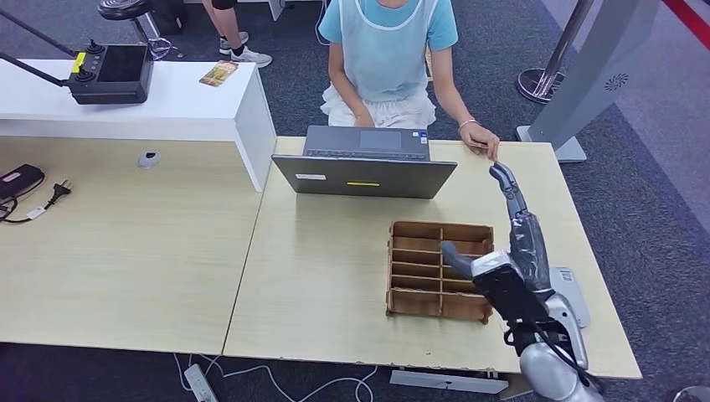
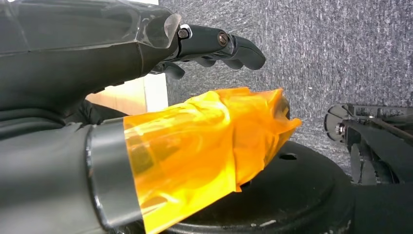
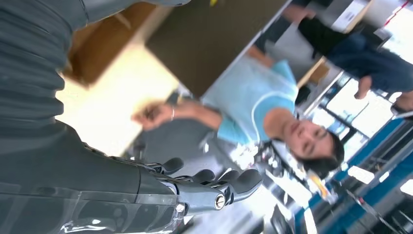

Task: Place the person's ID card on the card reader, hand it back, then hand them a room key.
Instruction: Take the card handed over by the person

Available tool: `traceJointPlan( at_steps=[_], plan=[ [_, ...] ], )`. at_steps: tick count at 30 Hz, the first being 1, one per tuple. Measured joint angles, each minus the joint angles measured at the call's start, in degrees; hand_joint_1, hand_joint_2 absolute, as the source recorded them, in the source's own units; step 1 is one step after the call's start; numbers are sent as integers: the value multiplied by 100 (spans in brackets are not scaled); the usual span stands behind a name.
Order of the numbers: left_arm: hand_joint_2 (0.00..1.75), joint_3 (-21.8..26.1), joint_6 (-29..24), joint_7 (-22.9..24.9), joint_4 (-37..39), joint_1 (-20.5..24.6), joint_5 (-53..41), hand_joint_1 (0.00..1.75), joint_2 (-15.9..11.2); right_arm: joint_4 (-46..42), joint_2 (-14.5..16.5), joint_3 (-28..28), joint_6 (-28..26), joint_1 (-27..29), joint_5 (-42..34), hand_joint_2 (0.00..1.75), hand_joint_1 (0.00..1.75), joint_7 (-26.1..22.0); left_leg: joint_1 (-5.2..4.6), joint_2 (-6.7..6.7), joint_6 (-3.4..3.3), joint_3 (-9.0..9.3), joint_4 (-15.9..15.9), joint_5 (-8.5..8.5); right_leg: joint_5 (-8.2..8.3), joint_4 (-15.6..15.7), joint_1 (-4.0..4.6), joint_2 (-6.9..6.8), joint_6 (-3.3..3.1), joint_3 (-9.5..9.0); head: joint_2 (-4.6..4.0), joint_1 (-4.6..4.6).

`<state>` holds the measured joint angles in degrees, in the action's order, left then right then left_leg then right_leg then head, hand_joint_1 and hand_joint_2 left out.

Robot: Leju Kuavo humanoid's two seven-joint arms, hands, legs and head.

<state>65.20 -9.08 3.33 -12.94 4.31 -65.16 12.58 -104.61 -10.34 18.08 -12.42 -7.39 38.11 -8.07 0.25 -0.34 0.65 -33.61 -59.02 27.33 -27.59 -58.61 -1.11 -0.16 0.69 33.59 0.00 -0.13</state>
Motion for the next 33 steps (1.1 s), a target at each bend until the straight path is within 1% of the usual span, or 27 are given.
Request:
traceJointPlan(
  at_steps=[2, 6, 11, 14, 19, 25, 33],
  plan=[
    [0, -1, 20, 12, 0, 3, -40, 0, 1, 88, -7, 116, -139, -250, 581, 175, 0, 202, 0, 2, 0, 0, 0, -1, 2, -1, 0, 3, -1, 0, 0, 0],
    [0, -7, 60, 22, 0, 15, -118, 0, 1, 313, -21, 362, -289, -784, 1508, 175, 0, 538, 0, 4, 0, 1, 0, -1, 3, -1, 0, 5, -2, 0, 0, 0],
    [0, -54, 95, 32, 0, 22, -251, 0, -4, 663, -46, 711, -398, -1500, 2703, 175, 0, 899, 0, 5, 2, 2, 0, -5, 5, -2, 0, 6, -2, 0, 0, 0],
    [0, -111, 114, 35, 0, 29, -298, 0, -13, 947, -52, 929, -404, -1947, 3214, 175, 0, 1066, 0, 4, 1, 2, 0, -6, 5, -2, 0, 5, -2, 1, 0, 0],
    [0, -181, 152, 36, 0, 38, -383, 0, -31, 1466, -52, 1192, -240, -2675, 3563, 175, 0, 1298, 0, 3, 2, 2, 0, -8, 7, -3, 0, 4, -2, 0, 0, 0],
    [0, -285, 188, 36, 0, 56, -498, 0, -39, 2167, -52, 1353, 53, -3385, 3724, 175, 0, 1437, 0, -3, 2, -1, 0, -10, 11, -3, 0, -2, -6, 0, 0, 1],
    [0, -422, 223, 27, 0, 85, -648, 0, -55, 3503, 14, 1491, 353, -4290, 4018, 175, 0, 1708, 0, -12, 1, -3, -1, -18, 14, -3, 0, -10, -9, 1, 0, -1]
  ],
)
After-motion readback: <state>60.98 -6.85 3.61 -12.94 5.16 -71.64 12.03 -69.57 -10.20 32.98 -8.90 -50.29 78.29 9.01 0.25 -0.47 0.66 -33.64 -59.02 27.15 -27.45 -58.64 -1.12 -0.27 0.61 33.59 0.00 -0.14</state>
